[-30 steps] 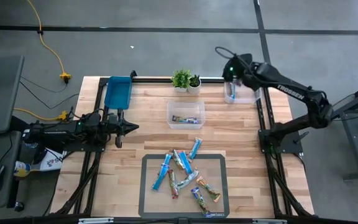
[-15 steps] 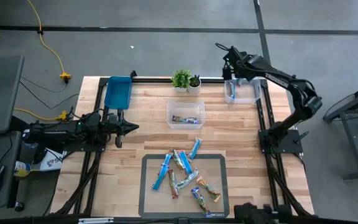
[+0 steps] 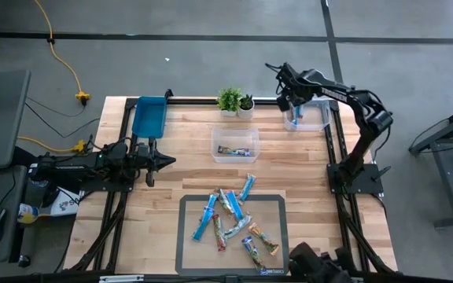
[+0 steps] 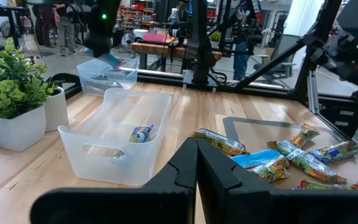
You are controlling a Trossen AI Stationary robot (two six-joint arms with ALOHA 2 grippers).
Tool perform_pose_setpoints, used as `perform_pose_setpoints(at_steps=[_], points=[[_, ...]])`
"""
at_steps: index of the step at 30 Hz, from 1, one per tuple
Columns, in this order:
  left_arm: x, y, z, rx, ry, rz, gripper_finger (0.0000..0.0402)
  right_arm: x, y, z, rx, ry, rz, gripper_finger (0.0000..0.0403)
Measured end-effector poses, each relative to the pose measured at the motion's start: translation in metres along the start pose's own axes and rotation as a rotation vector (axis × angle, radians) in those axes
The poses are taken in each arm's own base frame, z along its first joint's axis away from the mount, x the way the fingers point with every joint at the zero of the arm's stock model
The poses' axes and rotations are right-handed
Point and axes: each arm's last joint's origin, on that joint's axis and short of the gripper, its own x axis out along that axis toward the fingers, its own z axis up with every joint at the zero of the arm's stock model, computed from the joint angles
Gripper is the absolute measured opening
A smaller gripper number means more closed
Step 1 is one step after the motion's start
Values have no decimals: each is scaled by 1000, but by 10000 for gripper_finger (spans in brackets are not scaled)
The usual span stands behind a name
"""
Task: Pick and place Granola Bars by type
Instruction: Put the red granola bar in the right transparent bin
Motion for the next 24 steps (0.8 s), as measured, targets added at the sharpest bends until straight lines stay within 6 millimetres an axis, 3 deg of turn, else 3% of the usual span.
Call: perform_pose_setpoints(at_steps=[12, 24], points=[[0, 0, 0, 0, 0, 0, 1, 26, 14, -1, -101, 104, 61, 35], [0, 0, 0, 0, 0, 0, 1, 28, 15, -1, -110, 118, 84, 88]])
